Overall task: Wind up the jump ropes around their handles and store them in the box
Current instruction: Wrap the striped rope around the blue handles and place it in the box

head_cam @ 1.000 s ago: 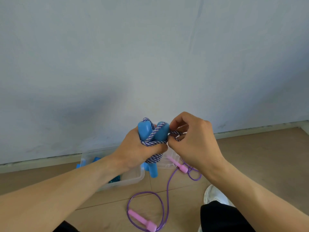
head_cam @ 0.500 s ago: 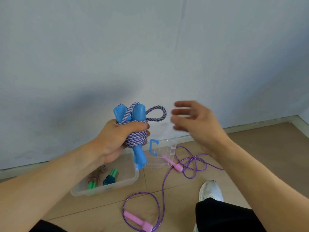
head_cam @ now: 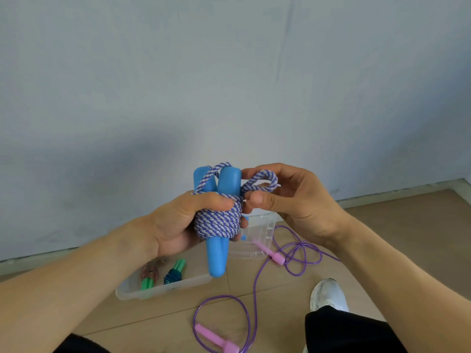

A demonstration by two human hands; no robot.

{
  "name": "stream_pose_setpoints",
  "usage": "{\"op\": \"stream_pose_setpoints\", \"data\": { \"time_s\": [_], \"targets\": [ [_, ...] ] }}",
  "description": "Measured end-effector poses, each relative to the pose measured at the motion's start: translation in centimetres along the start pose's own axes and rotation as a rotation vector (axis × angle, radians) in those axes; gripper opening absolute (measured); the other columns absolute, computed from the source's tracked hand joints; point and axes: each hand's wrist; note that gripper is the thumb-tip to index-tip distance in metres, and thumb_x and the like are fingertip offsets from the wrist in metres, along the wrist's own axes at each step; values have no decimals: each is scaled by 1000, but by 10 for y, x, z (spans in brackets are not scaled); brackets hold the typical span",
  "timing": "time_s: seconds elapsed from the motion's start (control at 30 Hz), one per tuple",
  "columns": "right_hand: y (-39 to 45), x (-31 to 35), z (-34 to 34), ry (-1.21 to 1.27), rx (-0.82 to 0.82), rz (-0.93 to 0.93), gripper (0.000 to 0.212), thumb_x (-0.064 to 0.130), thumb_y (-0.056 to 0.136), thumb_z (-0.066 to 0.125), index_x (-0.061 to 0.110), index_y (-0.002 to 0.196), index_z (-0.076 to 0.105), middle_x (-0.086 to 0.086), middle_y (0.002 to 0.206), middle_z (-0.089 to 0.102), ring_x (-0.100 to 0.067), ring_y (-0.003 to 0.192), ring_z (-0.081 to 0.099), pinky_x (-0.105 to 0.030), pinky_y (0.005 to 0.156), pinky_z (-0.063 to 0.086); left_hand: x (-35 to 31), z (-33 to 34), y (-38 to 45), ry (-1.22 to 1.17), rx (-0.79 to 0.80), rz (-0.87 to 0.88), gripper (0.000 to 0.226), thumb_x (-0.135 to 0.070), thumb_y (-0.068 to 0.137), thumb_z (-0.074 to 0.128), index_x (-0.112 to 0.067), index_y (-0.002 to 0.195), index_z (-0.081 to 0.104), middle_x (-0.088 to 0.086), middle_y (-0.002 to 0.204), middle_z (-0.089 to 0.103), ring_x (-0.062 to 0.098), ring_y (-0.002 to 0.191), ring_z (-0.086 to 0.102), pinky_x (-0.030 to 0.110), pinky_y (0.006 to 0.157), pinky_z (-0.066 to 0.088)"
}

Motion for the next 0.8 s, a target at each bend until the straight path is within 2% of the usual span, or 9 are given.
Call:
{"op": "stream_pose_setpoints", "data": {
  "time_s": [0.13, 0.23, 0.3, 0.4, 0.47, 0.53, 0.67, 0.73, 0.8],
  "targets": [
    [0, -3, 2, -55, -110, 37, 26, 9, 77, 69, -6, 99, 69, -13, 82, 73, -21, 72, 71, -26, 73, 58, 1, -1, 4, 61, -177, 47, 35, -7, 74, 74, -2, 108, 70, 18, 96, 69, 26, 84, 71, 40, 69, 61],
    [0, -3, 7, -108, -159, 11, 29, 15, 76, 70, -8, 94, 70, -14, 74, 69, -19, 65, 67, -27, 69, 58, 1, -2, 3, 70, -279, 74, 39, -14, 74, 74, 0, 110, 65, 18, 96, 71, 25, 83, 71, 36, 62, 60],
    [1, -2, 10, -158, -206, -23, 30, 19, 76, 71, -7, 93, 71, -13, 73, 69, -16, 64, 65, -25, 68, 57, -2, -4, 2, 84, -279, 92, 40, -17, 75, 69, -2, 113, 65, 17, 98, 72, 25, 86, 71, 35, 62, 60],
    [3, -1, 13, -181, -339, -37, 28, 25, 79, 71, -1, 91, 72, -9, 74, 71, -13, 61, 63, -22, 65, 54, -5, -4, 1, 31, -246, 89, 41, -21, 78, 74, -1, 113, 65, 15, 96, 72, 24, 86, 71, 34, 62, 59],
    [5, 0, 14, -141, -415, -3, 18, 25, 86, 68, 8, 89, 73, -2, 71, 69, -14, 55, 54, -25, 63, 51, -7, -4, 1, -33, -211, 79, 44, -28, 76, 74, 0, 110, 66, 17, 93, 71, 23, 83, 71, 34, 62, 60],
    [8, -1, 16, -123, -472, 71, 15, 24, 92, 64, 15, 90, 74, 4, 65, 65, -13, 47, 43, -29, 58, 45, -9, -3, 0, -91, -184, 69, 39, -27, 83, 65, 1, 111, 66, 19, 92, 69, 24, 80, 70, 34, 61, 59],
    [9, -2, 16, -330, -421, 223, 21, 25, 97, 59, 15, 84, 72, 10, 53, 53, -11, 46, 40, -29, 57, 43, -4, 0, 1, -171, -178, 63, 42, -28, 86, 57, -2, 119, 63, 18, 93, 68, 28, 77, 69, 34, 54, 56],
    [8, 1, 15, -415, -368, 285, 20, 27, 96, 61, 15, 88, 75, 12, 50, 51, -11, 51, 41, -23, 56, 43, -3, 0, 1, -210, -182, 50, 40, -30, 84, 57, -2, 108, 72, 19, 92, 68, 29, 74, 69, 33, 51, 55],
    [6, 2, 13, -372, -343, 289, 15, 23, 92, 67, 15, 100, 77, 11, 58, 62, -8, 53, 45, -18, 55, 44, -4, 0, 1, -217, -153, 31, 39, -33, 79, 60, -4, 99, 78, 18, 90, 68, 29, 70, 68, 33, 49, 53]
  ]
}}
Point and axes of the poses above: each hand's wrist, its own y-axis towards the middle knuckle, its own z-axis out of the palm, x = y × z
